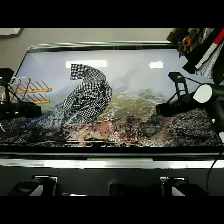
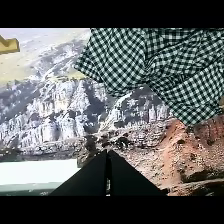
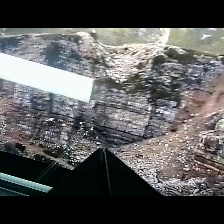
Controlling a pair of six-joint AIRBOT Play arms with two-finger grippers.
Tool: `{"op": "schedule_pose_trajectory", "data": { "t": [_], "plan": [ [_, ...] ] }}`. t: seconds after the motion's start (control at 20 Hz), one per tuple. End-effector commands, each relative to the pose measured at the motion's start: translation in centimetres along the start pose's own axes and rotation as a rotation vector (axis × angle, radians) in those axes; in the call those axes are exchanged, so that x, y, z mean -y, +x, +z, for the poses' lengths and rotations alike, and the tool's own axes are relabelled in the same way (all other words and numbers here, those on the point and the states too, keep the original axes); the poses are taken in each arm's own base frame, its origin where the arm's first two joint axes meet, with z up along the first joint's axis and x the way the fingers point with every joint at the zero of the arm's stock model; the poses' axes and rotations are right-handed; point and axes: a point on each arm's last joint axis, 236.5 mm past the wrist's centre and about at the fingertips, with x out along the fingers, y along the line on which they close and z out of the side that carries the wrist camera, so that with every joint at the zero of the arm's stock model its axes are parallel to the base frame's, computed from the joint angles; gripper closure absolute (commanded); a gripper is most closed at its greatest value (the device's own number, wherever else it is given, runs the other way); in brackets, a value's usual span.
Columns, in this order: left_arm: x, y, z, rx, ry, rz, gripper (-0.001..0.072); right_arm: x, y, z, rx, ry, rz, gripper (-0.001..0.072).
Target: Fold the clothes and pants, and hang the long-sleeved shirts on hangers.
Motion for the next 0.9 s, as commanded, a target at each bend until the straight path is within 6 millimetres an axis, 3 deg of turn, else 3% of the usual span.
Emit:
{"op": "schedule_pose_trajectory", "data": {
  "t": [0.0, 0.35, 0.55, 0.85],
  "plan": [
    [0.0, 0.0, 0.0, 0.000, -0.001, 0.000, 0.0675, 0.0, 0.0, 0.0, 0.000, -0.001, 0.000, 0.0681],
    [0.0, 0.0, 0.0, 0.001, 0.000, 0.001, 0.0674, 0.0, 0.0, 0.0, 0.000, -0.001, 0.000, 0.0681],
    [-0.1, 0.0, 1.8, 0.075, -0.001, 0.004, 0.0674, 0.0, 0.0, 0.0, 0.000, 0.000, 0.000, 0.0681],
    [-0.1, 0.0, 1.9, 0.078, 0.000, 0.005, 0.0674, 0.0, 0.0, 0.0, 0.000, 0.000, 0.000, 0.0681]
  ]
}}
